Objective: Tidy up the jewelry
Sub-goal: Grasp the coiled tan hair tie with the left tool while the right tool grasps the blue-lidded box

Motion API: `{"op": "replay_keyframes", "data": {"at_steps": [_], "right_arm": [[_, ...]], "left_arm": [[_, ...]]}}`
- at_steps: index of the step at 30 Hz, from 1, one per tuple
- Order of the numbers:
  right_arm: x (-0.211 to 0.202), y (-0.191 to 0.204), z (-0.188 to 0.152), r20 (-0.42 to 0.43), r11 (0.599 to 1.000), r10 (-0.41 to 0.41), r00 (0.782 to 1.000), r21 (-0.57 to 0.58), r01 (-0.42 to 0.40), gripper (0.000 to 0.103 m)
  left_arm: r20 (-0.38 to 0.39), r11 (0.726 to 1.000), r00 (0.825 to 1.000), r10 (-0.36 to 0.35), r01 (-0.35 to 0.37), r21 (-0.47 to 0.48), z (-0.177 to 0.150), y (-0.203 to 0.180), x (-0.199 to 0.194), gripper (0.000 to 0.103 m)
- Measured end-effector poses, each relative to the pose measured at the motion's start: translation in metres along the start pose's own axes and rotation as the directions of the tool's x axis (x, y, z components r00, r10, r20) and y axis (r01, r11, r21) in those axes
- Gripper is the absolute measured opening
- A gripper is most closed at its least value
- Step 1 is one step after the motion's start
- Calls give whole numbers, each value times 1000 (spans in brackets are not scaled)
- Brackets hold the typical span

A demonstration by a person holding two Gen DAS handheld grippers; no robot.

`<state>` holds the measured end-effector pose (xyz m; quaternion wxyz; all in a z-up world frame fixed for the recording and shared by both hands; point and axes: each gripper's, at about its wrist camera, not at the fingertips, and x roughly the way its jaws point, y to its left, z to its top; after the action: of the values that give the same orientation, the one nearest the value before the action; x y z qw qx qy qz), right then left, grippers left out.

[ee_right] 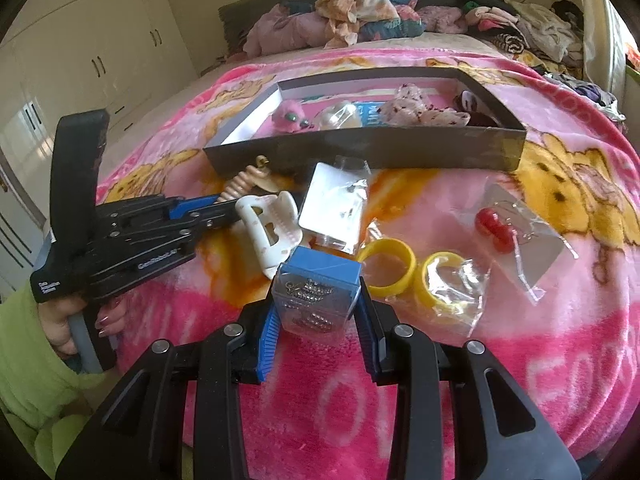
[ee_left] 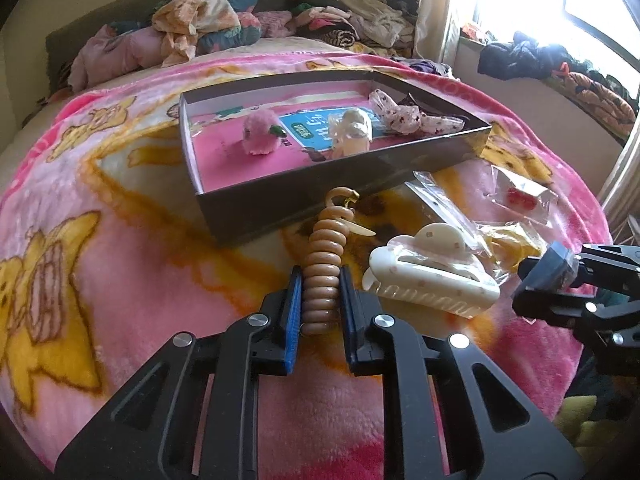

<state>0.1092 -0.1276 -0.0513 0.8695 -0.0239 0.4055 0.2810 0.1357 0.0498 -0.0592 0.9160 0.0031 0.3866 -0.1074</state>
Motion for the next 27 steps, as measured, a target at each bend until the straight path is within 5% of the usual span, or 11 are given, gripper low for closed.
{"op": "replay_keyframes", "data": {"at_steps": [27], "right_arm": [[-35, -38, 10, 109, 994, -81, 991, 84, 72, 33]], "left_arm": [[87, 996, 993, -83, 79, 46, 40, -48, -20, 11]]}}
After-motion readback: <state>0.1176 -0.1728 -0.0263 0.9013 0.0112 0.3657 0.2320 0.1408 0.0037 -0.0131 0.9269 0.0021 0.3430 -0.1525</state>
